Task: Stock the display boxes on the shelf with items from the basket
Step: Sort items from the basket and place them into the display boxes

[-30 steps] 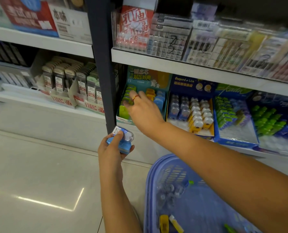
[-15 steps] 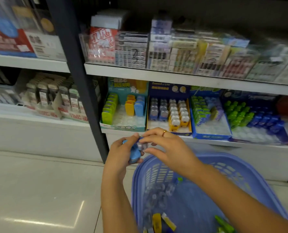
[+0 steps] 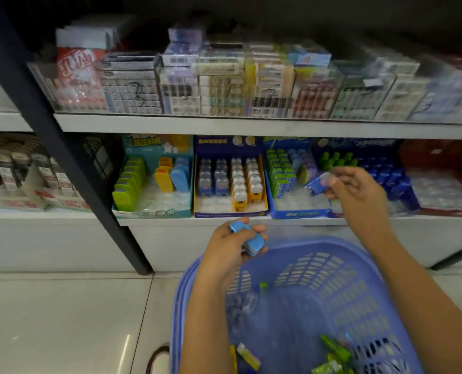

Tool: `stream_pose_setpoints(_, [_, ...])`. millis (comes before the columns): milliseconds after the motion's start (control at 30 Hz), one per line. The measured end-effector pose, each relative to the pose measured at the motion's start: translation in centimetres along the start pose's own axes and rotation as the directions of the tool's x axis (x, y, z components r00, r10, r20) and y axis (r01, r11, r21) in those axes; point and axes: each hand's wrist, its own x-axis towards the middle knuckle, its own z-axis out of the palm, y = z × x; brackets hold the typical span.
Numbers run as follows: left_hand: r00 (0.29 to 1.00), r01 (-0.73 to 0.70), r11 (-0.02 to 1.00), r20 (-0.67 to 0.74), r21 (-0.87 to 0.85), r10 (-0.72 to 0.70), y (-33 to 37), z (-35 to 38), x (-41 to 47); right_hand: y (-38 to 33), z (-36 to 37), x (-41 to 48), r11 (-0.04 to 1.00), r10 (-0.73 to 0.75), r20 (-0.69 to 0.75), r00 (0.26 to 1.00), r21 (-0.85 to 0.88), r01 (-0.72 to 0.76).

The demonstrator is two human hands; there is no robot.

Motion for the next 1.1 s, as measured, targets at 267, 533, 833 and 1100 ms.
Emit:
stream_pose_setpoints(267, [0.992, -0.109, 0.98, -0.085, -0.169, 0.096, 0.1, -0.5, 1.0, -0.5, 0.9, 0.9, 0.952, 0.121, 0.108, 0.987, 0.269, -0.146])
stream_pose_setpoints(533, [0.964, -0.093, 0.965, -0.266, -0.246, 0.025, 1.4, -2.3, 1.5, -4.2, 7.2, 0.9, 0.995, -0.061, 0.335, 0.94, 0.097, 0.03])
stream_pose_setpoints(833, [0.917, -0.148, 0.965, -0.395, -0.218, 0.052, 3.0, -6.3, 1.6, -5.2, 17.5, 1.2, 0.738, -0.173, 0.669, 0.723, -0.398, 0.545])
stream_pose_setpoints(1100, [0.944, -0.174, 0.951, -0.318, -0.256, 0.087, 3.5, -7.0, 0.6, -4.6, 18.8, 1.6, 0.753, -0.133, 0.666, 0.734, -0.414, 0.511])
